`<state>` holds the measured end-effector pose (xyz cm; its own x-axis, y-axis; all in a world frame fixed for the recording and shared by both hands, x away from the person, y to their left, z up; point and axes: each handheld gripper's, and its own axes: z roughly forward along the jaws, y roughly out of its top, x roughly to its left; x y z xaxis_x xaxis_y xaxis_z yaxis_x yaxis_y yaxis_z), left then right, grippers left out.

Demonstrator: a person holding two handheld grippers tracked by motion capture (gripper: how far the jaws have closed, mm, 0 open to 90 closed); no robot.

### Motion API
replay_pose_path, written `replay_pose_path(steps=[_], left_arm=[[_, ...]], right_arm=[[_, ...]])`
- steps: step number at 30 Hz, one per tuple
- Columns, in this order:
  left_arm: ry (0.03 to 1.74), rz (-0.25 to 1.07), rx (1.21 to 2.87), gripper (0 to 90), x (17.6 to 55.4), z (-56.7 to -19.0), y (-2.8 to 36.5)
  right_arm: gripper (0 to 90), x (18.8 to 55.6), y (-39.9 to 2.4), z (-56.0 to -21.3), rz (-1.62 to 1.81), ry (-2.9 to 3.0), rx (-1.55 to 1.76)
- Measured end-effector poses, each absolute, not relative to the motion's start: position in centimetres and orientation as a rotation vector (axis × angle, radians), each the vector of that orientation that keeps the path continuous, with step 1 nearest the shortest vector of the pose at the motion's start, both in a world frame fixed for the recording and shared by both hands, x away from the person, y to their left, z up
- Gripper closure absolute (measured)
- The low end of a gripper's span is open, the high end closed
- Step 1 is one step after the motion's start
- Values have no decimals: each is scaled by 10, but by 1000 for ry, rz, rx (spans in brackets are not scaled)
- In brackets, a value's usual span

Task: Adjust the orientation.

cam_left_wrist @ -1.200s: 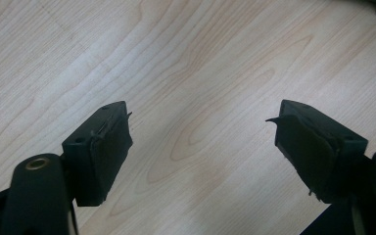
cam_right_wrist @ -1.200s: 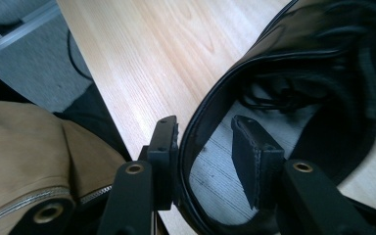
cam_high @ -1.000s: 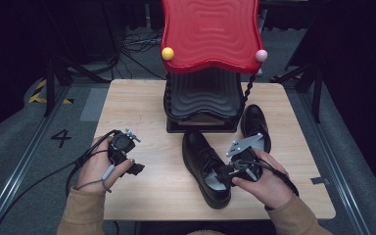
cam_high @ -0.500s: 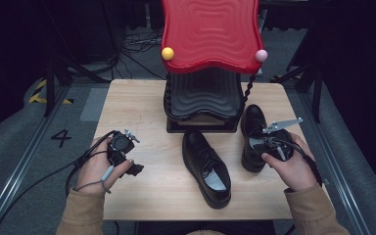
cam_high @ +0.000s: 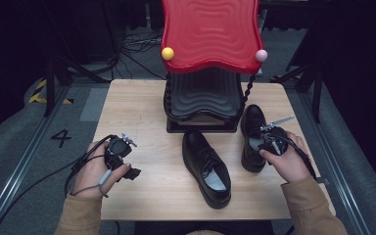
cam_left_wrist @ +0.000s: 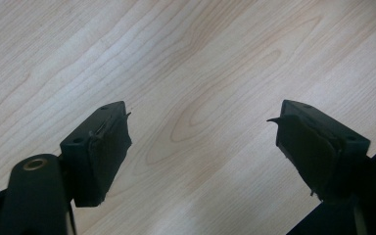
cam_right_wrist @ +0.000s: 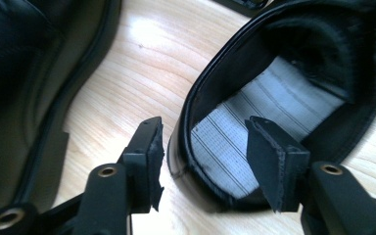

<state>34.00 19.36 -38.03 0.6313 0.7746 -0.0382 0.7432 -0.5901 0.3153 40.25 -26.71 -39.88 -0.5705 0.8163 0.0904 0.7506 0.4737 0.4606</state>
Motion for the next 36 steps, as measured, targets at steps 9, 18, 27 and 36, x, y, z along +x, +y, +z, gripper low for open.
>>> replay_pose_path(steps=[9, 18, 27, 36], left_arm=[[1231, 159, 2547, 207, 337, -379, 197], [1232, 157, 2552, 207, 335, -380, 197], [1228, 155, 2541, 207, 338, -379, 197], [1196, 161, 2547, 207, 348, -376, 192]], right_arm=[[616, 412, -261, -420, 659, 2685, 1330], [780, 414, -259, -423, 741, 2764, 1294], [786, 408, -261, -413, 763, 2753, 1198], [781, 382, -270, -383, 794, 2785, 1085]])
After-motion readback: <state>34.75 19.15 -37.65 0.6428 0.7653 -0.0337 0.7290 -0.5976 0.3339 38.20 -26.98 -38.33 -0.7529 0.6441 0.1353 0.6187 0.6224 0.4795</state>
